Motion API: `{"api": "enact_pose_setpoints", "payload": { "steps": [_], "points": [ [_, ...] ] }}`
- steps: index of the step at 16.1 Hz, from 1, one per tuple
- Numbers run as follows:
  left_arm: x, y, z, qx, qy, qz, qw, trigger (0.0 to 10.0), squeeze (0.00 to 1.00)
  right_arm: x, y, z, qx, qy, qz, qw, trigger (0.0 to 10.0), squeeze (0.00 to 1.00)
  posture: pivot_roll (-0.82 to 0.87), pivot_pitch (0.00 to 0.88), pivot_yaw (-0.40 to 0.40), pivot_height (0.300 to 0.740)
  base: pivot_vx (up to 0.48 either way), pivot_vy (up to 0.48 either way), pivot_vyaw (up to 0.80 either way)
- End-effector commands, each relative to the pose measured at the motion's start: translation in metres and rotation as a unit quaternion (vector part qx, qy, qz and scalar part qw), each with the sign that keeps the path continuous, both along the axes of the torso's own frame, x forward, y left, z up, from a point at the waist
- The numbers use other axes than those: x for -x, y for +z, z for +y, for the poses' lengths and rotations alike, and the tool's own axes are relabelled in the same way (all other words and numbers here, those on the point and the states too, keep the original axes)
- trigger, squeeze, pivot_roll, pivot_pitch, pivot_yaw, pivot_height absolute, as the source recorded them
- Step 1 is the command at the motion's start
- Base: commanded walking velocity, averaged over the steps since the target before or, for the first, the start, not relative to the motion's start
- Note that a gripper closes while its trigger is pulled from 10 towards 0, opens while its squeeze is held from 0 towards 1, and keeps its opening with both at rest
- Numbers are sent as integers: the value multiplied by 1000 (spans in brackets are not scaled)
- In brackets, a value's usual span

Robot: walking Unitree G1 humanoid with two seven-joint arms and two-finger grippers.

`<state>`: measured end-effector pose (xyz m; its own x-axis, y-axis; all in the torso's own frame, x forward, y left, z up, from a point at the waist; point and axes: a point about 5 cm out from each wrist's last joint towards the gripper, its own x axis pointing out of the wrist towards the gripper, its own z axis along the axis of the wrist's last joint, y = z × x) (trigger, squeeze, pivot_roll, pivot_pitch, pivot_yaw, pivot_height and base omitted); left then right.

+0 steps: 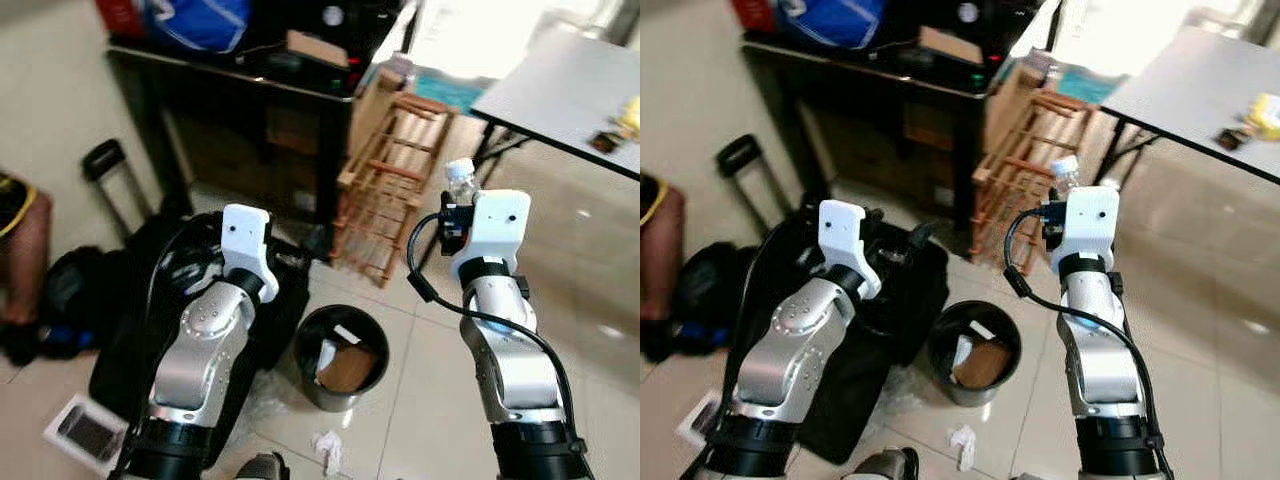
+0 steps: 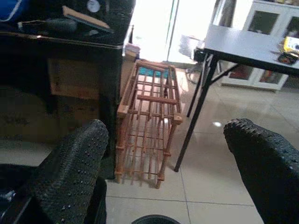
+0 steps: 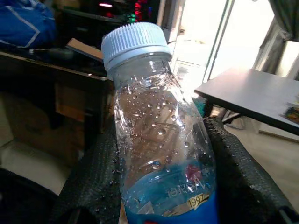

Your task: Picking trash to rubbish bin

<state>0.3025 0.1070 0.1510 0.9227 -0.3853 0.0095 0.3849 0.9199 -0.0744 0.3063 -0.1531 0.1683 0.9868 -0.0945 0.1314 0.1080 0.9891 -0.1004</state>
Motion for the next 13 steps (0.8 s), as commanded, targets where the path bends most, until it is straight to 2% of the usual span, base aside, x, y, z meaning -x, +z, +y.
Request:
{"api": "enact_pose_setpoints", "payload": {
  "steps": [1, 5, 9, 13],
  "points": [
    [-2, 2, 0, -2, 0, -3, 1000, 10000, 0, -2, 1, -1, -2, -2, 0, 1000, 10000, 0, -12, 78, -9, 740, 0, 0, 800],
    [-2, 4, 1, -1, -1, -15, 1000, 10000, 0, -2, -1, -1, 2, -2, 6, 1000, 10000, 0, -12, 82, -13, 740, 0, 0, 800],
    [0, 2, 3, -2, -5, -9, 1000, 10000, 0, -2, -1, 1, -7, 1, 4, 1000, 10000, 0, -10, 86, -15, 740, 0, 0, 0],
    [1, 1, 3, -3, -8, -8, 1000, 10000, 0, -1, -3, 2, -7, 2, 6, 1000, 10000, 0, -10, 89, -13, 740, 342, 0, 0]
  ]
}}
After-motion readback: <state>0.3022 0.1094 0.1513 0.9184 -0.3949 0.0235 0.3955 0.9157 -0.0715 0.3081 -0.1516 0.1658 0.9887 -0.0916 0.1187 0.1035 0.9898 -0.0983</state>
